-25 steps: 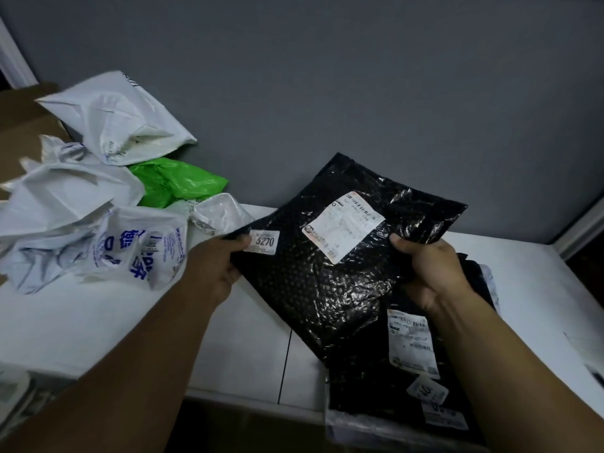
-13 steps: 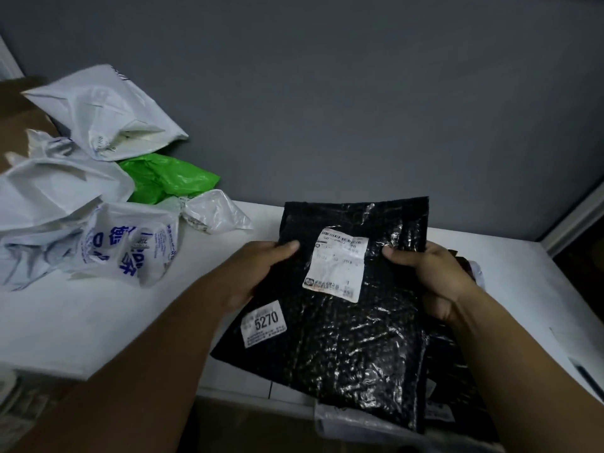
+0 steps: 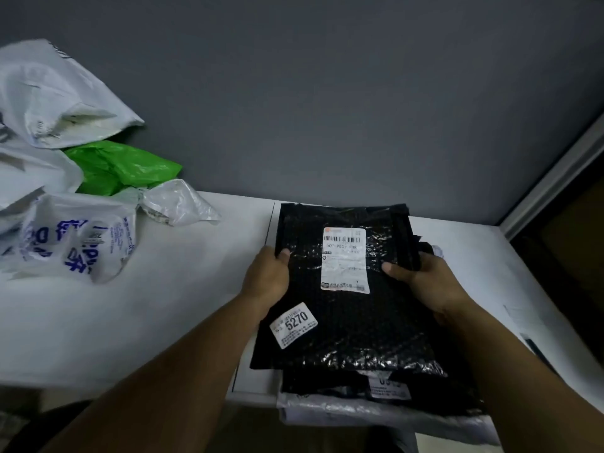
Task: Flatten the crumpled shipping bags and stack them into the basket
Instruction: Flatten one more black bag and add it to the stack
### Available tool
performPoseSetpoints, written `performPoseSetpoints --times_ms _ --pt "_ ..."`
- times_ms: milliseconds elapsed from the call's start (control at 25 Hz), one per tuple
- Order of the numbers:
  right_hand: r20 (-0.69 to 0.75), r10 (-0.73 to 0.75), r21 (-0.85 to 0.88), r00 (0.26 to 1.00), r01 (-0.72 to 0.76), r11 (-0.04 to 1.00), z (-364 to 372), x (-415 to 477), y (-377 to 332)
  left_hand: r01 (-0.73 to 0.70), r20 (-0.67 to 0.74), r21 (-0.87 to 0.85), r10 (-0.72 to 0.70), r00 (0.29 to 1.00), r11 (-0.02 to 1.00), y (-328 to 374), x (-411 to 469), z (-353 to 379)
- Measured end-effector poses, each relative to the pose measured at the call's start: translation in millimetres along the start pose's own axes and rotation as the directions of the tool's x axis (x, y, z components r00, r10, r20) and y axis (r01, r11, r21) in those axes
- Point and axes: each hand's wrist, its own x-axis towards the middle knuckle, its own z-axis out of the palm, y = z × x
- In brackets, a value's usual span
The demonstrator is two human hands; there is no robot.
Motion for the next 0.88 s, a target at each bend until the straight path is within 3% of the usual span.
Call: performPoseSetpoints --times_ms 200,320,480,760,880 --pt "-0.140 -0.090 -0.374 0.986 0.032 0.927 -23 18 26 0.075 0.067 -0.101 -0.068 0.995 0.992 4 2 23" --pt "-0.174 -0.101 -0.574 0.980 -0.018 0.819 -26 27 41 0.036 0.102 0.087 -0.045 0.994 0.996 4 -6 38" --pt "-0.182 0.003 -0.651 0.983 -0.122 0.749 -20 31 52 -0.031 0.110 0.308 -0.003 0.994 0.951 -5 -8 47" --pt "-0.189 -0.047 -0.649 0.981 -0.090 0.755 -14 32 55 -0.016 0.079 0.308 -0.009 0.997 0.951 -8 -2 50" --pt "-0.222 -0.091 -0.749 0.971 -0.110 0.653 -10 27 52 0.001 0.007 0.383 -0.004 1.000 0.924 -3 -6 53"
